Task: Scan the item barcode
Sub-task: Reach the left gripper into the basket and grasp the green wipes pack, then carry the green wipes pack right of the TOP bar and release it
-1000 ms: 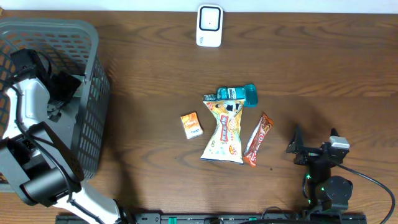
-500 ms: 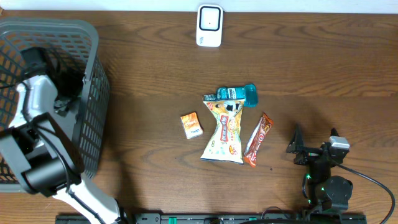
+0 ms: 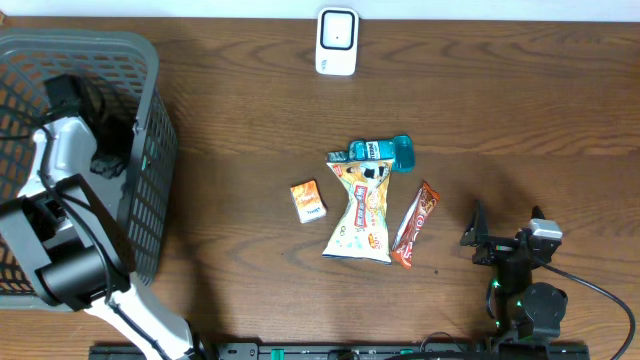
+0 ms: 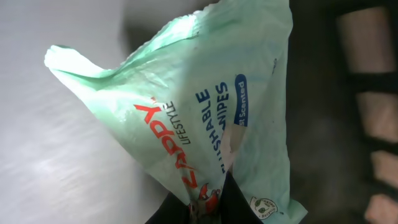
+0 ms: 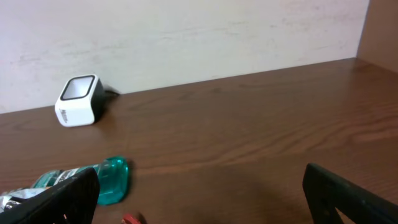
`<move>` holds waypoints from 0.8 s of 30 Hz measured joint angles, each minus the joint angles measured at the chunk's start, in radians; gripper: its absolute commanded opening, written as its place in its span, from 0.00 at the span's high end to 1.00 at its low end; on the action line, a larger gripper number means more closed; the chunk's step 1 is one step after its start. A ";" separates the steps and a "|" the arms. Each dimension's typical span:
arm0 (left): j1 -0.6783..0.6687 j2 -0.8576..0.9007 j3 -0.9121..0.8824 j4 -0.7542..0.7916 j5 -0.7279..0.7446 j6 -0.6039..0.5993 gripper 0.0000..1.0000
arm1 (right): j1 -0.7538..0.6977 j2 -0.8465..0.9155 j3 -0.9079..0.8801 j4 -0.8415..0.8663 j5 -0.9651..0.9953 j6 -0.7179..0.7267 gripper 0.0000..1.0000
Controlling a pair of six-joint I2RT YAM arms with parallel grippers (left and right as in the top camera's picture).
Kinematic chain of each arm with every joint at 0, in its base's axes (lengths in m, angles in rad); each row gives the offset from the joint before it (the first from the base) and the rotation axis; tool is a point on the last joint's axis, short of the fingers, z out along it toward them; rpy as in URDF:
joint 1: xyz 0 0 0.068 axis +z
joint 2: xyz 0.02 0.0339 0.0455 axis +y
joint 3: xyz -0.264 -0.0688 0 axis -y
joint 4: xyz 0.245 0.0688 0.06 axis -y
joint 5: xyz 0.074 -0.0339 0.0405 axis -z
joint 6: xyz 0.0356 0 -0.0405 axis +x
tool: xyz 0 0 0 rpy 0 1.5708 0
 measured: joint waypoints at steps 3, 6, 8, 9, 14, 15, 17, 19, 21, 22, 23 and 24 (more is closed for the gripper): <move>0.044 -0.026 -0.012 -0.055 -0.006 0.000 0.93 | 0.000 0.000 0.000 0.000 0.000 0.000 0.01; 0.100 -0.085 -0.028 -0.109 -0.016 -0.001 0.93 | 0.000 0.000 0.000 0.000 0.000 0.000 0.01; 0.129 -0.143 -0.032 -0.138 -0.023 0.000 0.92 | 0.000 0.000 0.000 0.000 0.000 0.000 0.01; 0.139 -0.178 -0.032 -0.154 -0.027 0.000 0.93 | 0.000 0.000 0.000 0.000 0.000 0.000 0.01; 0.147 -0.359 -0.032 -0.195 -0.029 0.000 0.92 | 0.000 0.000 0.000 0.000 0.000 0.000 0.01; 0.146 -0.388 -0.032 -0.202 -0.029 -0.001 0.93 | 0.000 0.000 0.000 0.000 0.000 0.000 0.01; 0.145 -0.444 -0.032 -0.213 -0.025 -0.001 0.92 | 0.000 0.000 0.000 0.000 0.000 0.000 0.01; 0.145 -0.496 -0.032 -0.216 -0.016 -0.001 0.93 | 0.000 0.000 0.000 0.000 0.000 0.000 0.01; 0.145 -0.550 -0.032 -0.217 0.000 -0.002 0.93 | 0.000 0.000 0.000 0.000 0.000 0.000 0.01; 0.145 -0.586 -0.032 -0.217 0.012 -0.002 0.93 | 0.000 0.000 0.000 0.000 0.000 0.000 0.01; 0.145 -0.622 -0.032 -0.217 0.027 -0.002 0.93 | 0.000 0.000 0.000 0.000 0.000 0.000 0.01; 0.144 -0.656 -0.032 -0.217 0.042 -0.002 0.92 | 0.000 0.000 0.000 0.000 0.000 0.000 0.01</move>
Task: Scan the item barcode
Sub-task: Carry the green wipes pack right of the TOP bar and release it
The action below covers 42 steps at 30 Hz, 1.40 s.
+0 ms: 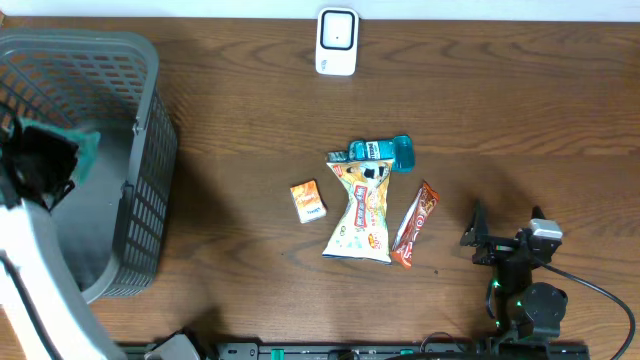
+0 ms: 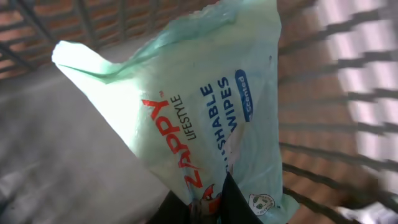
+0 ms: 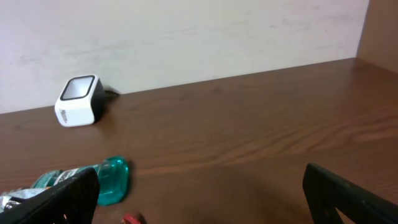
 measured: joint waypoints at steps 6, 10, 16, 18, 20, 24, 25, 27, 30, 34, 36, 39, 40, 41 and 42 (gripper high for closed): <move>-0.064 -0.232 0.000 0.000 0.129 0.000 0.92 | 0.000 0.000 0.000 0.000 0.000 0.000 0.01; -0.195 -0.352 0.000 0.000 0.199 -0.004 0.92 | 0.000 0.000 0.000 0.000 0.000 0.000 0.01; -0.474 -0.413 0.000 0.031 0.243 -0.015 0.93 | 0.000 0.000 0.000 0.000 0.000 0.000 0.01; -0.555 -0.398 -0.001 0.051 0.250 -0.015 0.93 | 0.000 0.000 0.000 0.000 0.000 0.000 0.01; -0.646 -0.370 -0.006 0.097 0.245 -0.018 0.92 | 0.000 0.000 0.000 0.000 0.000 0.000 0.01; -0.831 -0.271 -0.029 0.190 0.248 -0.018 0.93 | 0.000 0.000 0.000 0.000 0.000 0.000 0.01; -0.875 -0.235 -0.035 0.213 0.241 -0.018 0.92 | 0.000 0.000 0.000 0.000 0.000 0.000 0.01; -0.956 -0.152 -0.039 0.263 0.222 -0.018 0.92 | 0.000 0.000 0.000 0.000 0.000 0.000 0.01; -1.059 -0.019 -0.044 0.351 0.204 -0.019 0.93 | 0.000 0.000 0.000 0.000 0.000 0.000 0.01; -1.168 0.161 -0.049 0.500 0.186 -0.019 0.92 | 0.000 0.000 0.000 0.000 0.000 0.000 0.01; -1.218 0.249 -0.050 0.563 0.183 -0.019 0.93 | 0.000 0.000 0.000 0.000 0.000 0.000 0.01; -1.286 0.374 -0.050 0.656 0.179 -0.022 0.92 | 0.000 0.000 0.000 0.000 0.000 0.000 0.01; -1.305 0.413 -0.050 0.685 0.179 -0.022 0.93 | 0.000 0.000 0.000 0.000 0.000 0.000 0.01; -1.323 0.450 -0.051 0.716 0.179 -0.022 0.92 | 0.000 0.000 0.000 0.000 0.000 0.000 0.01; -1.341 0.491 -0.051 0.752 0.179 -0.022 0.92 | 0.000 0.000 0.000 0.000 0.000 0.000 0.01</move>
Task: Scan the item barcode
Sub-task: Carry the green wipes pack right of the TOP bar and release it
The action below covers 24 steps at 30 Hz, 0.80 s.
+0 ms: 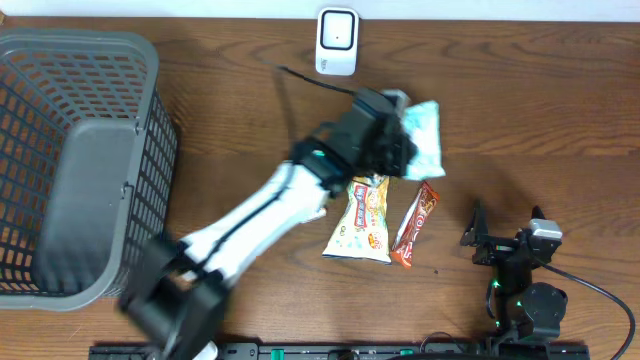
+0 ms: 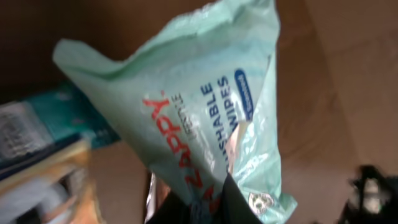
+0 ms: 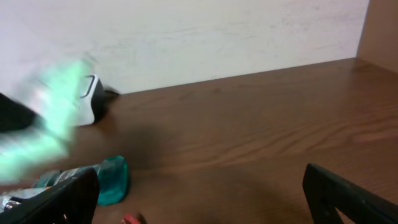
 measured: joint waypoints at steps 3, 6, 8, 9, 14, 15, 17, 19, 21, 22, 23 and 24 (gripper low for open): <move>-0.034 0.100 -0.001 0.086 0.000 0.001 0.93 | 0.000 0.000 0.000 0.000 0.000 0.000 0.01; -0.047 0.167 -0.002 0.138 0.000 0.000 0.92 | 0.000 0.000 0.000 0.000 0.000 0.000 0.01; -0.051 0.213 -0.002 0.172 0.000 0.000 0.92 | 0.000 0.000 0.000 0.000 0.000 0.000 0.01; -0.053 0.230 -0.002 0.187 0.000 0.000 0.90 | 0.000 0.000 0.000 0.000 0.000 0.000 0.01; -0.053 0.269 -0.002 0.213 0.000 0.000 0.86 | 0.000 0.000 0.000 0.000 0.000 0.000 0.01; -0.053 0.270 -0.002 0.214 0.000 0.000 0.85 | 0.000 0.000 0.000 0.000 0.000 0.000 0.01; -0.053 0.270 -0.002 0.217 0.000 -0.001 0.83 | 0.000 0.000 0.000 0.000 0.000 0.000 0.01; -0.053 0.270 -0.002 0.221 0.000 0.000 0.75 | 0.000 0.000 0.000 0.000 0.000 0.000 0.01; -0.053 0.270 -0.002 0.221 0.000 -0.003 0.70 | 0.000 0.000 0.000 0.000 0.000 0.000 0.01; -0.053 0.270 -0.002 0.222 0.000 -0.003 0.70 | 0.000 0.000 0.000 0.000 0.000 0.000 0.01; -0.053 0.270 -0.002 0.223 -0.001 -0.003 0.70 | 0.000 0.000 0.000 0.000 0.000 0.000 0.01; -0.053 0.270 -0.002 0.223 -0.001 -0.002 0.70 | 0.000 0.000 0.000 0.000 0.000 0.000 0.01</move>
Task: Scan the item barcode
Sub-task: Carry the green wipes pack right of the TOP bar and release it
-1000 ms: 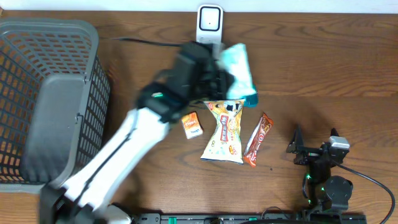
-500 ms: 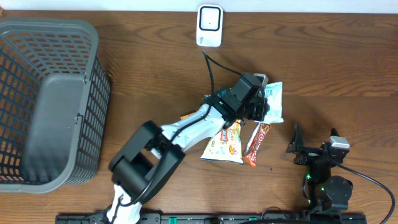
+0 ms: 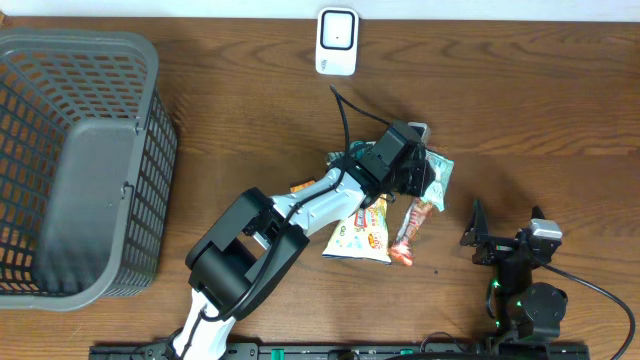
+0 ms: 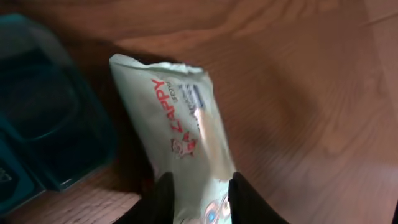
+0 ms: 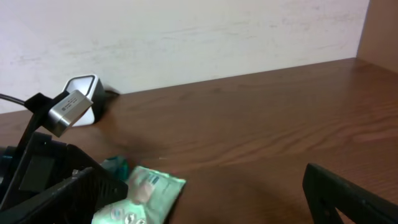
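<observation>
The mint-green wipes pack (image 3: 440,176) lies on the brown table, just right of the teal bottle (image 4: 50,112) and above the chocolate bar (image 3: 408,232). My left gripper (image 3: 420,172) is down at the pack's near end. Its two fingers (image 4: 164,194) stand apart on either side of the pack (image 4: 180,134), so it is open. The right wrist view also shows the pack (image 5: 149,190). The white scanner (image 3: 337,41) stands at the table's back edge, partly behind my left arm in the right wrist view (image 5: 87,87). My right gripper (image 3: 474,238) rests open at the front right, holding nothing.
A yellow snack bag (image 3: 360,235) lies under my left arm, with a small orange box (image 3: 300,187) half hidden beside it. The grey mesh basket (image 3: 150,150) fills the left end of the table. A wall runs behind the scanner.
The wipes pack was held up in the air near the bottle; now it lies on the table right of the bottle. The left fingers, pinched together then, stand apart around it. The right arm is unchanged.
My left gripper was shut on the wipes pack inside the basket. It then held the pack higher at the basket's left side, later over the middle of the table by the bottle. Now the pack rests on the table and the fingers are apart.
</observation>
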`<move>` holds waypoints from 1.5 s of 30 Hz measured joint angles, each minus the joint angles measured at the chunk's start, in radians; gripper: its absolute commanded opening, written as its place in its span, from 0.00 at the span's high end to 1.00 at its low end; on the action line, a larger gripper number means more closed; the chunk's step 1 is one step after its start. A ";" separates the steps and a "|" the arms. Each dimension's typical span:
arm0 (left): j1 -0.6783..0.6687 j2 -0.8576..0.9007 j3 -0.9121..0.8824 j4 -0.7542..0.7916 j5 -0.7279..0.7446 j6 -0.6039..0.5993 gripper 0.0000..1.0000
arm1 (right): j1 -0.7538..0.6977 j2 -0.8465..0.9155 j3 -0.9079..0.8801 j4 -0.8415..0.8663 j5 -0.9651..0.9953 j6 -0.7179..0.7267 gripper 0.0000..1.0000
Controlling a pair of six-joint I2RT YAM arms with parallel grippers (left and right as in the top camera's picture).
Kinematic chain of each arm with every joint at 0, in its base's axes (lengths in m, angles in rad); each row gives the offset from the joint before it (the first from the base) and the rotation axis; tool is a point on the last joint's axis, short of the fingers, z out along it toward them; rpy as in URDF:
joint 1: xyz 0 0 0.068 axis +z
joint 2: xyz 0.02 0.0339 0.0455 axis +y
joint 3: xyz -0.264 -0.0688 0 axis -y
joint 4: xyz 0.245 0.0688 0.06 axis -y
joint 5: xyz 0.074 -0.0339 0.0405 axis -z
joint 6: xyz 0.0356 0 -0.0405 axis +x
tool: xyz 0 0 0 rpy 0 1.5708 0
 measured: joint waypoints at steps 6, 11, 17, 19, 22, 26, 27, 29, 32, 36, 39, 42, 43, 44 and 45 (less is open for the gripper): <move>0.000 0.000 0.000 -0.003 0.001 -0.001 0.69 | 0.000 0.000 0.000 0.000 0.000 0.000 0.01; 0.000 0.000 0.000 -0.039 0.001 -0.001 0.70 | 0.000 0.000 0.000 0.000 0.000 0.000 0.01; 0.018 0.000 0.000 -0.129 0.001 0.002 0.68 | 0.000 0.000 0.000 0.000 0.000 0.000 0.01; 0.041 0.000 0.000 -0.174 0.001 0.003 0.68 | 0.000 0.000 0.000 0.000 0.000 0.000 0.01; 0.077 -0.001 0.000 -0.241 0.001 0.003 0.65 | 0.000 0.000 0.000 0.000 0.000 0.000 0.01; 0.111 -0.025 0.000 -0.314 -0.003 0.019 0.60 | 0.000 0.000 0.000 0.000 0.000 0.000 0.01; 0.110 -0.042 0.000 -0.323 -0.005 0.031 0.60 | 0.000 0.000 0.000 0.000 0.000 0.000 0.01; 0.100 -0.088 0.000 -0.332 -0.007 0.059 0.58 | 0.000 0.000 0.000 0.000 0.000 0.000 0.01; 0.066 -0.174 0.000 -0.352 -0.038 0.097 0.51 | 0.000 0.000 0.000 0.000 0.000 0.000 0.01; -0.013 -0.306 0.000 -0.374 -0.172 0.173 0.19 | 0.000 0.000 0.000 0.000 0.000 0.000 0.01; -0.071 -0.396 0.000 -0.368 -0.306 0.267 0.03 | 0.000 0.000 0.000 0.000 0.000 0.000 0.01; -0.110 -0.482 -0.001 -0.287 -0.483 0.380 0.02 | 0.000 0.000 0.000 0.000 0.000 0.000 0.01; -0.113 -0.506 -0.001 -0.244 -0.541 0.424 0.02 | 0.000 0.000 0.000 0.000 0.000 0.000 0.01; -0.112 -0.530 -0.001 -0.194 -0.597 0.469 0.02 | 0.000 0.000 0.000 0.001 0.000 0.000 0.01; -0.107 -0.554 -0.001 -0.133 -0.661 0.521 0.01 | 0.000 0.000 0.000 0.000 0.000 0.000 0.01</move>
